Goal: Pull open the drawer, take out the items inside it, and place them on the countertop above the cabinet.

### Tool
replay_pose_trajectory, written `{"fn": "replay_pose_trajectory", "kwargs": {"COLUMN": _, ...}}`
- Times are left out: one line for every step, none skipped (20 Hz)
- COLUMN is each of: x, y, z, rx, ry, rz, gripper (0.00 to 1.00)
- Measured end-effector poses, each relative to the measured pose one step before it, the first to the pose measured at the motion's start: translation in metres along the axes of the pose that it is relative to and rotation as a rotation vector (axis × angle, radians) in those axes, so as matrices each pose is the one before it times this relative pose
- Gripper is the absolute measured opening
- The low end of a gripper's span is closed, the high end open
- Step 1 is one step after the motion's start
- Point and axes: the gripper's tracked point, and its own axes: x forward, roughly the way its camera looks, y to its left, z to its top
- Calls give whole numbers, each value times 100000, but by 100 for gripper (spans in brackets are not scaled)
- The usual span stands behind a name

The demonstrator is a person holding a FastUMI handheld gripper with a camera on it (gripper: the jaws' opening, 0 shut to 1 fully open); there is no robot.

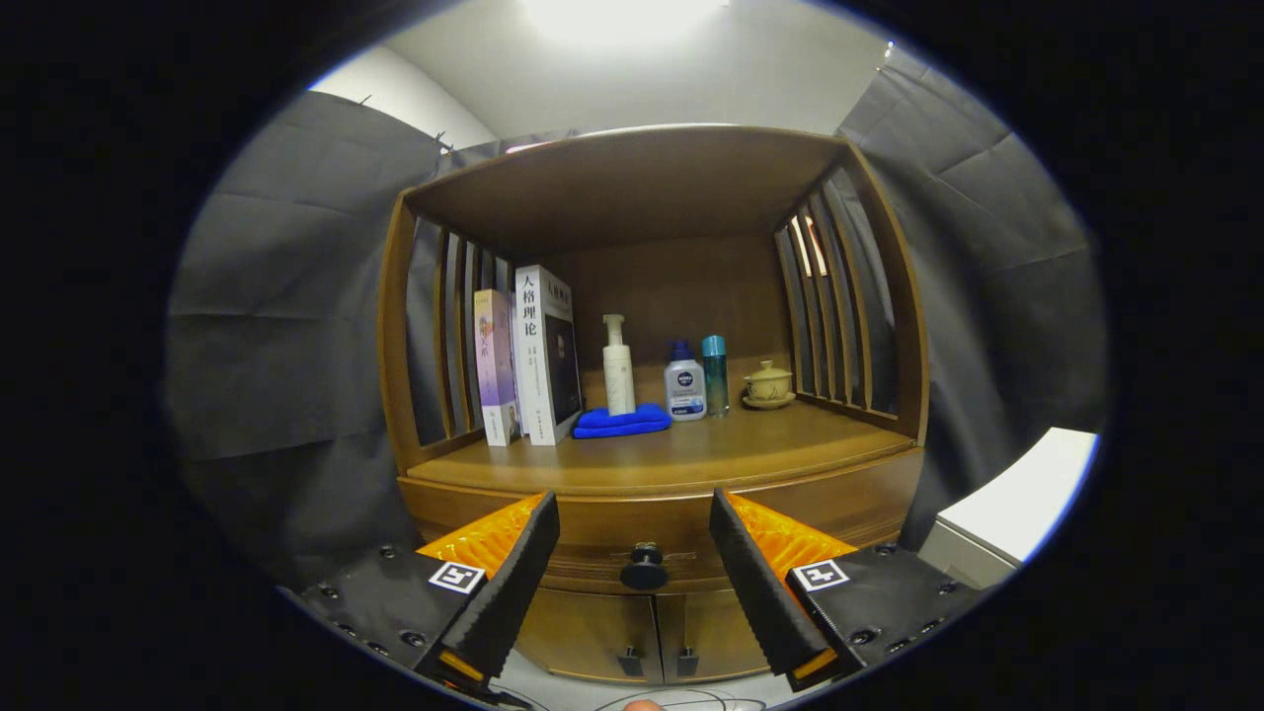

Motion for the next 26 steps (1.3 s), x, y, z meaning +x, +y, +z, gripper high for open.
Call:
{"fn": "replay_pose_trajectory", "kwargs": {"x": 660, "y": 97, "z": -505, "rx": -300, "ry": 926, "rz": 255, "gripper": 97}}
{"fn": "replay_pose_trajectory", "kwargs": {"x": 624, "y": 105, "z": -417, "rx": -102, "ry": 756, "rz": 406, "gripper": 97}}
{"fn": "replay_pose_trajectory", "kwargs": {"x": 620, "y": 85, "z": -387, "rx": -134, "ry": 654, "rz": 299, "gripper": 97}}
{"fn": "replay_pose_trajectory", "kwargs": {"x": 477, "y": 73, "z": -454, "rx": -351, "ry": 829, "rz": 70, "gripper": 97}}
{"fn": "replay_pose_trajectory", "kwargs": {"x": 538, "y": 15, "z": -495, "rx": -362, "ry": 906, "rz": -209, "gripper": 97}}
{"fn": "replay_pose_trajectory", "kwargs": {"x": 575, "y": 77, "z": -597, "rx": -269, "ry": 1262, "rz": -199, "gripper": 97}}
{"fn": "replay_pose_trajectory", "kwargs": {"x": 461, "y": 27, "z": -655, "rx": 72, "ry": 1413, "rz": 100, "gripper": 97}}
{"fn": "replay_pose_trajectory", "kwargs": {"x": 485, "y": 67, "z": -743, "rx": 391, "ry": 1616, "rz": 426, "gripper": 97}}
{"fn": "replay_pose_trajectory", "kwargs": {"x": 581, "y": -36, "z": -765, "rx": 424, "ry": 1790, "rz": 87, "gripper": 97}}
{"fn": "replay_pose_trajectory", "kwargs": {"x": 432, "y": -132, "z": -828, "rx": 315, "ry": 2119, "rz": -257, "gripper": 97}}
{"fn": "replay_pose_trajectory", "kwargs": {"x": -8, "y": -42, "z": -785, "rx": 221, "ry": 1875, "rz": 32, "gripper": 97}}
{"fn": "replay_pose_trajectory", "kwargs": {"x": 366, "y": 100, "z": -737, "rx": 341, "ry": 1848, "rz": 34, "gripper": 97}}
{"fn": "replay_pose_trajectory", "kwargs": {"x": 157, "y": -172, "z": -616, "rx": -165, "ry": 1455, "rz": -148, "gripper": 96}}
{"fn": "replay_pose_trajectory", "kwargs": {"x": 286, "y": -4, "z": -422, "rx": 129, "ry": 1093, "rz": 106, "gripper": 93}}
{"fn": "replay_pose_trajectory", "kwargs": {"x": 284, "y": 44, "z": -314, "rx": 98, "ry": 1053, "rz": -73, "gripper": 90}}
{"fn": "replay_pose_trajectory", "kwargs": {"x": 271, "y": 47, "z": -303, "rx": 172, "ry": 955, "rz": 31, "gripper": 89}}
{"fn": "replay_pose_trajectory", "kwargs": {"x": -4, "y": -364, "z": -159, "rx": -30, "ry": 359, "rz": -1412, "gripper": 89}}
{"fn": "replay_pose_trajectory", "kwargs": {"x": 9, "y": -589, "z": -8, "rx": 186, "ry": -253, "rz": -1079, "gripper": 81}}
{"fn": "replay_pose_trajectory", "kwargs": {"x": 552, "y": 217, "z": -29, "rx": 678, "ry": 557, "rz": -630, "gripper": 74}}
{"fn": "replay_pose_trajectory", "kwargs": {"x": 71, "y": -56, "z": -283, "rx": 1740, "ry": 1055, "rz": 267, "gripper": 67}}
{"fn": "replay_pose_trajectory", "kwargs": {"x": 111, "y": 7, "z": -261, "rx": 1727, "ry": 1516, "rz": 640, "gripper": 60}}
{"fn": "replay_pose_trajectory", "kwargs": {"x": 180, "y": -9, "z": -245, "rx": 1136, "ry": 1562, "rz": 572, "gripper": 57}}
{"fn": "replay_pose_trajectory", "kwargs": {"x": -156, "y": -532, "z": -105, "rx": -421, "ry": 851, "rz": -1670, "gripper": 53}}
{"fn": "replay_pose_trajectory", "kwargs": {"x": 386, "y": -133, "z": -402, "rx": 761, "ry": -758, "rz": 263, "gripper": 50}}
{"fn": "replay_pose_trajectory", "kwargs": {"x": -269, "y": 53, "z": 466, "rx": -230, "ry": 922, "rz": 133, "gripper": 47}}
{"fn": "replay_pose_trajectory", "kwargs": {"x": 155, "y": 131, "z": -106, "rx": -395, "ry": 527, "rz": 2, "gripper": 42}}
